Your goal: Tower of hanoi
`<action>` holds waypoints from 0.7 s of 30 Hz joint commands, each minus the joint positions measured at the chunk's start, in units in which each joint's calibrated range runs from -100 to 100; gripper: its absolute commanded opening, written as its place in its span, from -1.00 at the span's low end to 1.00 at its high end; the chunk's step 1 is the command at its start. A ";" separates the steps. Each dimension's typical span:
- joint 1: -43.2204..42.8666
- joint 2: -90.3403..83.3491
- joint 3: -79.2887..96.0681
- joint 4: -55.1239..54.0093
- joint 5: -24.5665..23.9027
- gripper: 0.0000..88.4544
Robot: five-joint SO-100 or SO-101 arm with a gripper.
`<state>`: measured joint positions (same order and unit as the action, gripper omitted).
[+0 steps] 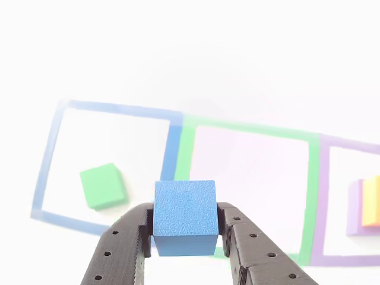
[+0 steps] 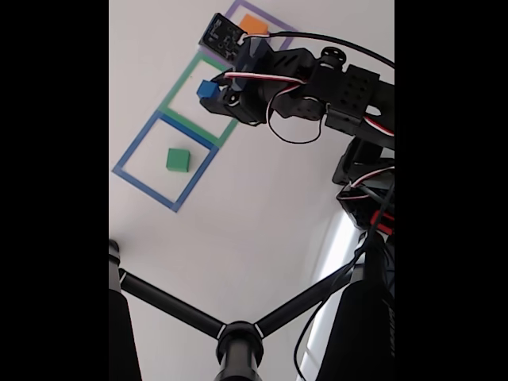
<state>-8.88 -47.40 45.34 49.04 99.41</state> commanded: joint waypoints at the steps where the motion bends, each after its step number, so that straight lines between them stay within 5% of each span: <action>1: -5.31 -3.34 -19.43 20.27 0.59 -0.94; 12: -12.98 -3.42 -39.80 38.49 0.59 -0.95; 21: -13.84 -3.75 -28.16 28.29 0.59 -0.94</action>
<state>-22.39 -49.94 11.05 84.75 99.41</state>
